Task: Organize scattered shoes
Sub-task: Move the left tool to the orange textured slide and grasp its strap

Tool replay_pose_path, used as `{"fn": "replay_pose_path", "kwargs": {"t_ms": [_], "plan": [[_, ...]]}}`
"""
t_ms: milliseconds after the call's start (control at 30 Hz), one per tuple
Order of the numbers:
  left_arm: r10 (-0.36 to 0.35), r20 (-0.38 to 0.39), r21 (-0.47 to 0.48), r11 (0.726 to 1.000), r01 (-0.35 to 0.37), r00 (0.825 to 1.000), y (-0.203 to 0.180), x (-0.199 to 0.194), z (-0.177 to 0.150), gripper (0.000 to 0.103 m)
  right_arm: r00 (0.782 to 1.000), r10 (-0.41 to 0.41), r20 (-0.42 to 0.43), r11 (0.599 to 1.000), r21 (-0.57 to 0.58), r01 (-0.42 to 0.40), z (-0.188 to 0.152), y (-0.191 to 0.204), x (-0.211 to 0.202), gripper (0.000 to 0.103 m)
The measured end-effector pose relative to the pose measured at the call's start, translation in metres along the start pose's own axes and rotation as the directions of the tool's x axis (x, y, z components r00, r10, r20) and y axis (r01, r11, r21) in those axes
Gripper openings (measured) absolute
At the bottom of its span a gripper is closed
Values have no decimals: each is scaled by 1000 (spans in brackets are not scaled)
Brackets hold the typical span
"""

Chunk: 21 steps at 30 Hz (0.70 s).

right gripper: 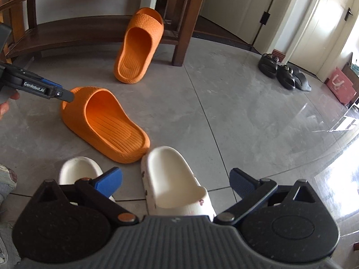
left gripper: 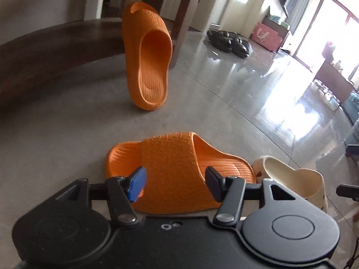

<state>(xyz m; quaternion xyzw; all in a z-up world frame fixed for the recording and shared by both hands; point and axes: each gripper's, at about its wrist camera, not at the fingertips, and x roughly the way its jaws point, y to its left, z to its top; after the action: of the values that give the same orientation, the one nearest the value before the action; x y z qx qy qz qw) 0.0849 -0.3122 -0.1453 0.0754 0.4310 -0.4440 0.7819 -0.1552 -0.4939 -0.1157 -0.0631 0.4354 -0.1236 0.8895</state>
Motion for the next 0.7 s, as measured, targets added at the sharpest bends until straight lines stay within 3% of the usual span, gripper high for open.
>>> {"fn": "replay_pose_path", "kwargs": {"t_ms": [233,333,467,500,567,633,700], "plan": [[-121,-20,-89,989,119,992,39,27,-3,60,999,21,-37,999,-39,-23,-5,3,5,102],[-172,-25,-83,982,170,985,40,39,-3,61,998,32,-56,998,-61,-35,-8,5,8,103],[-276,-16,-159,950,270,961,52,58,-9,62,996,48,-78,994,-97,-56,-8,11,10,102],[-294,0,-191,938,288,956,56,59,-11,59,995,56,-83,992,-106,-64,-8,13,11,103],[-329,29,-248,912,326,944,64,62,-14,33,995,62,-84,990,-119,-72,-7,17,12,103],[-366,53,-294,883,365,929,69,60,-17,25,995,70,-78,988,-133,-80,-4,21,12,102],[-376,58,-305,875,376,925,66,55,-20,21,994,85,-64,986,-140,-93,2,25,12,102]]}}
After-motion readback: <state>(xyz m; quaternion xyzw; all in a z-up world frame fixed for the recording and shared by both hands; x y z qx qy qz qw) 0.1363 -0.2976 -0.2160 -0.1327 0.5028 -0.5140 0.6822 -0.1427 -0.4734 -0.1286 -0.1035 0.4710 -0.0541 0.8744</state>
